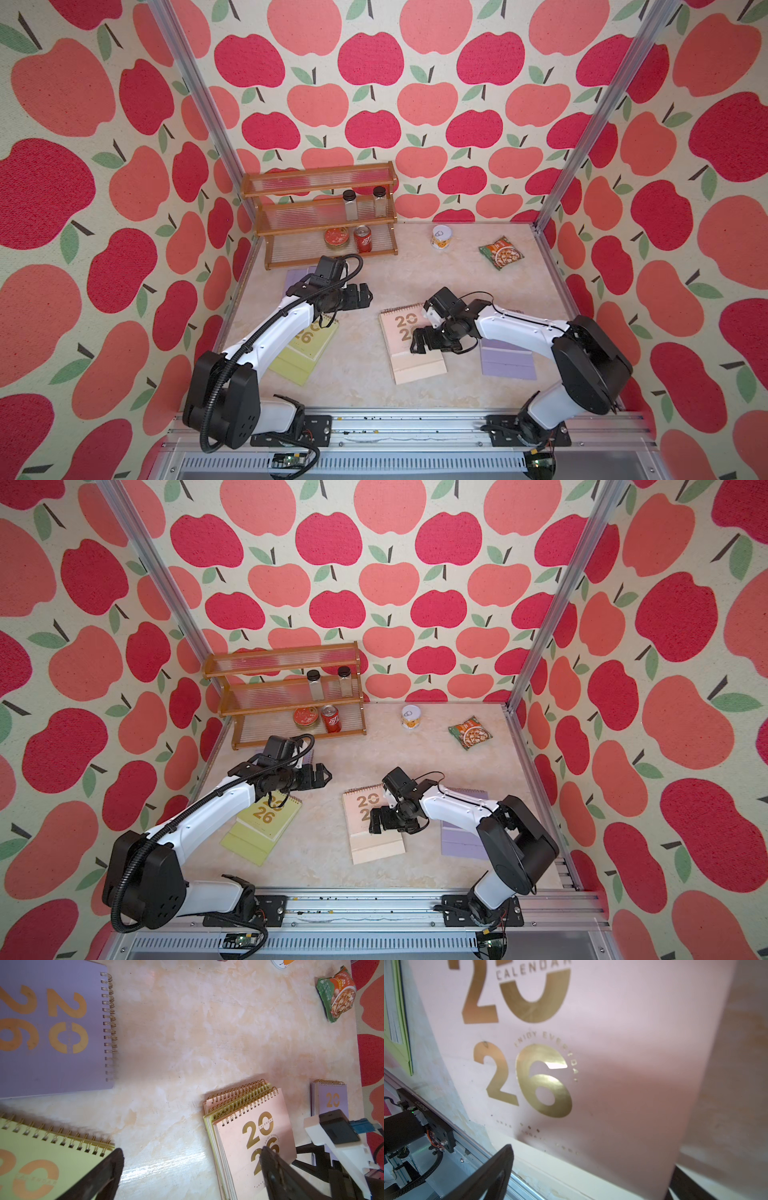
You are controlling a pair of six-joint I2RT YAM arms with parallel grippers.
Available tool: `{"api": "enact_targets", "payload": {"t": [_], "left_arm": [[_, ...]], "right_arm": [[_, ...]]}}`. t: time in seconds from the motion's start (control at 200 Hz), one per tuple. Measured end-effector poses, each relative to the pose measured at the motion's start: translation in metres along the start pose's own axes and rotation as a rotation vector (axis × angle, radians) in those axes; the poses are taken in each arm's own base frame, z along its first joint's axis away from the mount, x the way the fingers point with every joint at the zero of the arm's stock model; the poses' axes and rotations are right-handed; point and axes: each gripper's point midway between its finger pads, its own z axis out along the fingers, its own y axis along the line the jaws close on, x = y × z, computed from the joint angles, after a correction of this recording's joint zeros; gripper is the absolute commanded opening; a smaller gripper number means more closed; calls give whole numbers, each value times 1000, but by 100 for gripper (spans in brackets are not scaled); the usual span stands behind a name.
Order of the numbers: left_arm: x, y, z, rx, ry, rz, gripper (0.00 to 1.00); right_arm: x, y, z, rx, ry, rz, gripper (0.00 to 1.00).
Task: Stack the calendars
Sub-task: Adjust the calendar at the calendar.
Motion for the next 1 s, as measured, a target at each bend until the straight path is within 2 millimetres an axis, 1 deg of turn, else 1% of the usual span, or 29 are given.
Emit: {"api": "enact_targets", "payload": {"t": [0.405,0.625,0.75,0.835,1.0], "left_arm": [[-3,3,-1,1,-4,5,99],[-15,-2,-7,17,-32,11,99],[-17,-2,-8,17,-38,12,99],[-18,-1,-9,15,-41,9,99],[-19,-1,-9,15,-43,8,100]], "right_arm": [[-10,11,2,-20,2,-4,99],[-13,17,3,-34,0,-8,99],[-13,17,3,-34,1,-8,99],[-10,15,3,-33,5,-8,99],[5,13,4,-25,33,-11,99]]}}
